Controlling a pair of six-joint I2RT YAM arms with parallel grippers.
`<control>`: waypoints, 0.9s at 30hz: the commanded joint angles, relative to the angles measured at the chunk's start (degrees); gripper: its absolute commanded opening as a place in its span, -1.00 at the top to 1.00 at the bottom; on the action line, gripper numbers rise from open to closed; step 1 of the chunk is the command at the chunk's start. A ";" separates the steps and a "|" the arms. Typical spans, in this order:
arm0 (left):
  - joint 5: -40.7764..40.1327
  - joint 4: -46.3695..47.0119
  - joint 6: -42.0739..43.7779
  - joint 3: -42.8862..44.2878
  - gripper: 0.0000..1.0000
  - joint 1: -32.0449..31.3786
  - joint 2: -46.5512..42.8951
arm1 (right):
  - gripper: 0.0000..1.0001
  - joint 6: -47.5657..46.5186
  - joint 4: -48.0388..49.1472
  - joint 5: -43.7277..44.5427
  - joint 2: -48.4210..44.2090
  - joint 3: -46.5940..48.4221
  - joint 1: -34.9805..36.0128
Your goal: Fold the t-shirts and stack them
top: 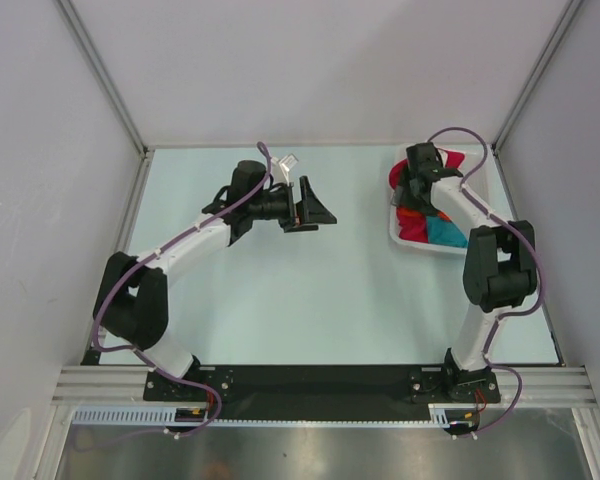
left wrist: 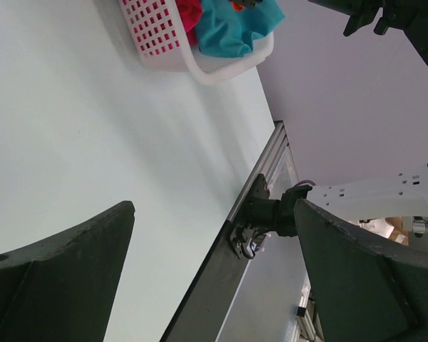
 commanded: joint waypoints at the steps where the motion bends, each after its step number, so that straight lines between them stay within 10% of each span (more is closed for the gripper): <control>1: -1.03 -1.22 2.36 -0.14 -0.99 1.47 -3.45 | -0.45 1.78 -1.57 -11.78 2.48 3.17 5.90; 17: -3.32 -7.29 5.08 -1.20 -0.99 4.63 -9.34 | -0.46 -0.77 -2.88 -22.17 9.16 13.10 19.09; 27: -4.90 -9.22 6.05 -0.06 -1.00 4.72 -9.52 | -0.52 -5.78 -16.49 -16.72 11.36 37.08 17.51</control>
